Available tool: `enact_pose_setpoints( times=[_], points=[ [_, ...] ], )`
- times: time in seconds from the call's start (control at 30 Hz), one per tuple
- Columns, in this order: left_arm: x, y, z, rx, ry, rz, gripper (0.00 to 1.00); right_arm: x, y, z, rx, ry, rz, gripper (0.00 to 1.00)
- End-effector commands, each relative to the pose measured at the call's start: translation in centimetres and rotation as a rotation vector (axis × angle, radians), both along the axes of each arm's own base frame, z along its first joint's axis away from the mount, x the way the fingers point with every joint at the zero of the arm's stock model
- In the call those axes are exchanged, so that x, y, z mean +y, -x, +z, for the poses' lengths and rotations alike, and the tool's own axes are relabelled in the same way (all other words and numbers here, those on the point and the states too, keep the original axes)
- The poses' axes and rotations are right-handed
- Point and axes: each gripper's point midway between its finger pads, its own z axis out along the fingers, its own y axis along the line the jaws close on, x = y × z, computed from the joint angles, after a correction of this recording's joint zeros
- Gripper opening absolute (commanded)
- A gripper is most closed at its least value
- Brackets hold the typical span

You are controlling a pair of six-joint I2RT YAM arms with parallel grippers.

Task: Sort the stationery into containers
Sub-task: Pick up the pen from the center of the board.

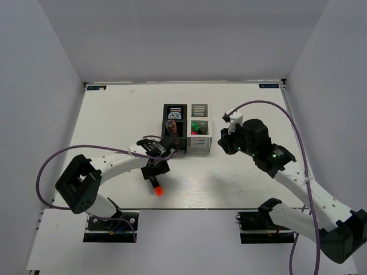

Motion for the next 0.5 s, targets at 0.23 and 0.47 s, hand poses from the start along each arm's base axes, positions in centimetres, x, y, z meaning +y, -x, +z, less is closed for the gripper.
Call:
enact_pose_setpoints(
  times=[0.23,0.47],
  points=[
    [1.3,1.6,-2.3,0.028,-0.005,0.106,0.68,-1.4,0.6,-2.4,0.074,-0.036,-0.073,0.32],
    [1.2,2.1,-4.0,0.045,0.012,0.12,0.63,-1.8,0.7,-2.9,0.099,-0.045,-0.085,0.32]
  ],
)
